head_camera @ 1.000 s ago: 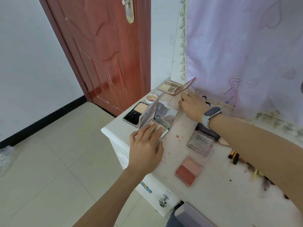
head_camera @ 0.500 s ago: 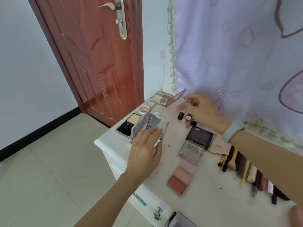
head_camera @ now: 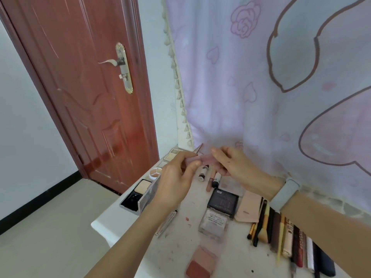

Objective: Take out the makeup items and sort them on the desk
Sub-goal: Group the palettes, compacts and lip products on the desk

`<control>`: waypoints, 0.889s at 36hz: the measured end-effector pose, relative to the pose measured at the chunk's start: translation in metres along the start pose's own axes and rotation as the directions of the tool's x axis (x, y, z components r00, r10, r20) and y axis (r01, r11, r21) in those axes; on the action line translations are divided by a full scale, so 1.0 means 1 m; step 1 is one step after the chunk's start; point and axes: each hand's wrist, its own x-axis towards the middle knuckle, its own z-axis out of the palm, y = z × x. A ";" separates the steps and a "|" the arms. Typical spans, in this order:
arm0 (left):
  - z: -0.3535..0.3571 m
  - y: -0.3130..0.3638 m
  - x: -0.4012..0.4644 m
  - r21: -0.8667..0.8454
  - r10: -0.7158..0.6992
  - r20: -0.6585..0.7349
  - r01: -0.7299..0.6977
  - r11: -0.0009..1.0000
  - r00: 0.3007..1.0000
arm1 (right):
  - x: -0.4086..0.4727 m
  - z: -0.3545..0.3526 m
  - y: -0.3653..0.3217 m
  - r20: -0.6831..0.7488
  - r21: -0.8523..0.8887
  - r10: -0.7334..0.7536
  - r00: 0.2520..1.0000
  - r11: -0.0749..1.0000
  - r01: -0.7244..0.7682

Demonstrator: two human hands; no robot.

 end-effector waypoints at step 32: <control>-0.018 0.018 0.027 -0.328 -0.177 0.208 0.239 0.914 0.962 | -0.007 0.018 -0.006 0.145 0.586 0.103 0.984 0.793 -0.169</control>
